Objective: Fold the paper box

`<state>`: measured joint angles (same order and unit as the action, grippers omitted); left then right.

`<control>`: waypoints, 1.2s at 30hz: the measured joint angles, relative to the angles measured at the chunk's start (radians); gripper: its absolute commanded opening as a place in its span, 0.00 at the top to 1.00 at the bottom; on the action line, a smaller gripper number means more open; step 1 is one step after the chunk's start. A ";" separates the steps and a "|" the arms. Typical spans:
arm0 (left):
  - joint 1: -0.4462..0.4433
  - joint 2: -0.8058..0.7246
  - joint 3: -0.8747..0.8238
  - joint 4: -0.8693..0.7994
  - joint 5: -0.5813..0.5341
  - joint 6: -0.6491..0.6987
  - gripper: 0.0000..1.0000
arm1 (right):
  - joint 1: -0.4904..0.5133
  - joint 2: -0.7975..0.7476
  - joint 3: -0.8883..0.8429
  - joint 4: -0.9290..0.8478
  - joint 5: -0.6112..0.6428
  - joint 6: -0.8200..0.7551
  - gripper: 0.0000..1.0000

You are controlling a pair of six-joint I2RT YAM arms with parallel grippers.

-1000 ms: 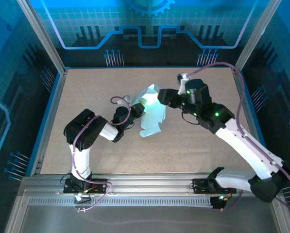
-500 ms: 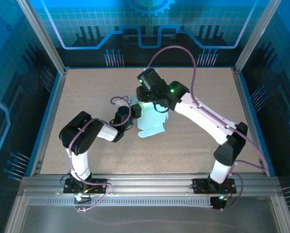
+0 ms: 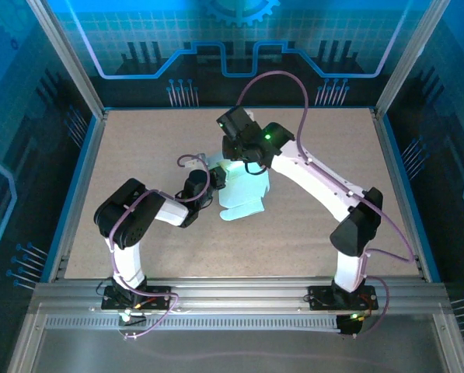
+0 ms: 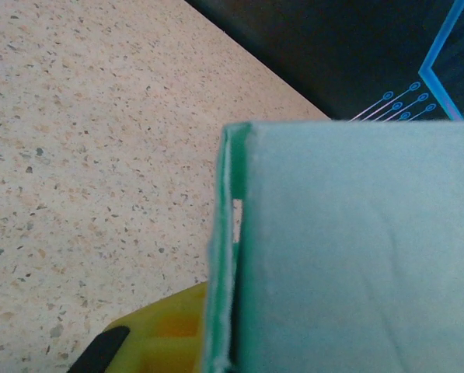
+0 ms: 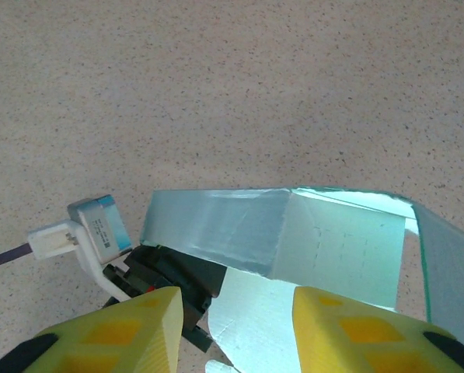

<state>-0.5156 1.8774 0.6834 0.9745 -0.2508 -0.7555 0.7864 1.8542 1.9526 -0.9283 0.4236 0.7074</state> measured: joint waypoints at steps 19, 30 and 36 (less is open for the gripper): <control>0.000 0.000 0.000 -0.005 0.000 0.000 1.00 | -0.031 0.091 0.057 -0.060 -0.011 0.052 0.77; 0.000 0.000 0.000 -0.008 0.000 0.000 1.00 | -0.035 0.097 0.064 -0.066 -0.019 0.061 0.76; 0.000 0.000 0.000 -0.008 0.000 0.000 1.00 | -0.032 0.096 0.101 -0.077 -0.031 0.014 0.60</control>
<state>-0.5156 1.8774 0.6834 0.9665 -0.2512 -0.7559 0.7544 1.9503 2.0537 -1.0054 0.3927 0.7212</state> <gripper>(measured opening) 0.099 0.360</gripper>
